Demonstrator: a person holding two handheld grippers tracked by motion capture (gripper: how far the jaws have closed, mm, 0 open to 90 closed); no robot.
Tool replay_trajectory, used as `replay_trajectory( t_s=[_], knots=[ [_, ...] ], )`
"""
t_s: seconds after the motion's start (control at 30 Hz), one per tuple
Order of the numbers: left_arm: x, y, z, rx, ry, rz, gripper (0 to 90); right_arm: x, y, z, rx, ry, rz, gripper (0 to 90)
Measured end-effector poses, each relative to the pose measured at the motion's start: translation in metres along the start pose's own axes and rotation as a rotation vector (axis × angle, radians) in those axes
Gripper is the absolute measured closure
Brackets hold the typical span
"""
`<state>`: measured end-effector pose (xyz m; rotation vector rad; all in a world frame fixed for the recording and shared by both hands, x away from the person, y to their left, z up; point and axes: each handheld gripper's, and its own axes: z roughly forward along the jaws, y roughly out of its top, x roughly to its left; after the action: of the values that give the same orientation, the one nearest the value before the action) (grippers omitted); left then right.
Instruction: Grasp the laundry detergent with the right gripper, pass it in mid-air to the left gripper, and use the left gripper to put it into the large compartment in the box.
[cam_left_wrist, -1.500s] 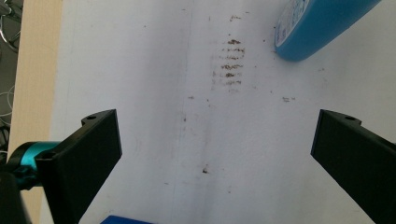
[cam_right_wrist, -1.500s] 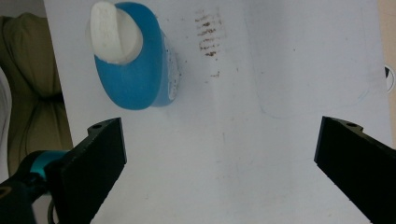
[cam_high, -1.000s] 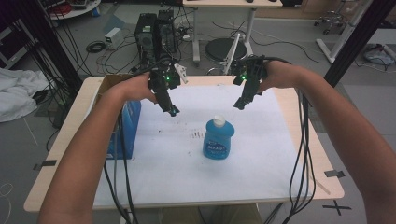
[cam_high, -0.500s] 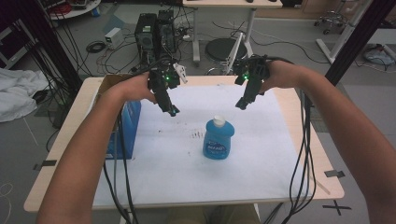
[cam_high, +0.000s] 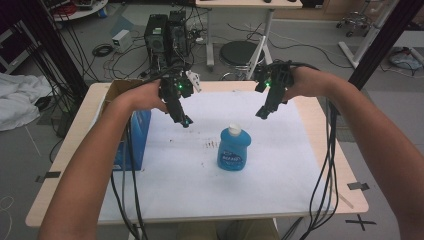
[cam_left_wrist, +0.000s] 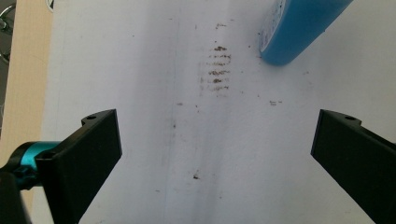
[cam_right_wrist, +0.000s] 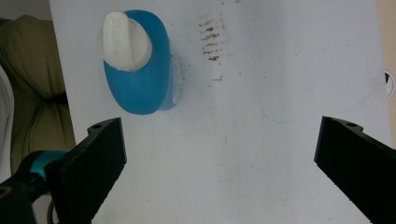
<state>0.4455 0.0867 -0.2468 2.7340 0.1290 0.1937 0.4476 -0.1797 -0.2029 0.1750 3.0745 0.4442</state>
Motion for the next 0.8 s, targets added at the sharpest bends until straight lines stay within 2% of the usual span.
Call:
replay_trajectory(
  t_s=[0.07,0.23,0.43,0.5,0.73,0.8],
  knots=[
    [-0.001,-0.001,0.000,-0.002,0.003,-0.003,1.8,0.000,-0.004,-0.001,-0.007,0.003,0.012,1.2],
    [-0.002,0.000,0.003,0.010,-0.009,0.023,1.7,0.001,-0.016,0.001,-0.036,0.008,0.031,1.2],
    [-0.004,0.005,0.006,0.027,-0.021,0.036,1.7,0.009,-0.027,0.004,-0.055,0.015,0.025,1.1],
    [-0.005,0.006,0.008,0.047,-0.023,0.042,1.7,0.013,-0.033,0.005,-0.064,0.020,0.026,1.2],
    [-0.006,0.008,0.013,0.085,-0.055,0.028,1.7,0.021,-0.050,0.012,-0.098,0.031,0.034,1.2],
    [-0.006,0.009,0.014,0.088,-0.059,0.026,1.7,0.022,-0.055,0.015,-0.122,0.034,0.038,1.2]
  ],
)
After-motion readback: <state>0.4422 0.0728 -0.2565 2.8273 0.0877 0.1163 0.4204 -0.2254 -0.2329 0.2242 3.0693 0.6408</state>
